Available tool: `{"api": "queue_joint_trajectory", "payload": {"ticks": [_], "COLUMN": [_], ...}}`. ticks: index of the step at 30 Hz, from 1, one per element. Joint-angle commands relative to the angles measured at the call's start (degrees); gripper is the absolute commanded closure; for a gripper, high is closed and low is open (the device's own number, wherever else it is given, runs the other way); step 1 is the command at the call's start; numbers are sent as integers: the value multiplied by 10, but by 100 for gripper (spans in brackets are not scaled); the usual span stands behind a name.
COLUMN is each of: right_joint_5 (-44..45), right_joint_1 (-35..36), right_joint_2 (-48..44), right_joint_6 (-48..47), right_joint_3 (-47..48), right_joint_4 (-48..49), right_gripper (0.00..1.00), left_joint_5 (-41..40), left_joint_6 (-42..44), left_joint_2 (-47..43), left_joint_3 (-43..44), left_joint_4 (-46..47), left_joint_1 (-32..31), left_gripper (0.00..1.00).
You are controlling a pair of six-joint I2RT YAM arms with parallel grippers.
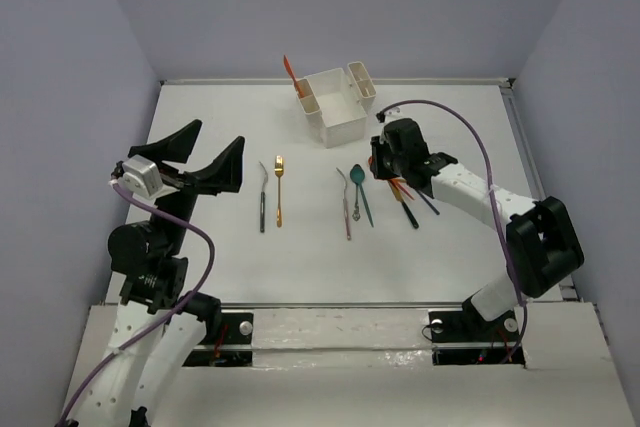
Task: Sort the eating utensils into containers
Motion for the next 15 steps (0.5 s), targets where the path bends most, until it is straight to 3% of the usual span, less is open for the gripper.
{"api": "queue_joint_trajectory", "payload": {"ticks": [1,5,15], "right_joint_5": [39,61,20], "right_joint_1": [-2,-2,-14], "right_joint_2": [-11,12,62], "right_joint_6": [-2,-5,-16], "right_joint_3": [-14,-7,33], "right_joint_4": [-24,-39,-67], "right_gripper": [71,71,70], "left_joint_5": [-4,-2,9], "left_joint_6": [-5,-6,-6], "left_joint_2": [-8,-9,-12], "left_joint_3": [13,12,11], "left_joint_4": [31,31,31], "left_joint_1": [4,4,4], "left_gripper": [1,1,1]}}
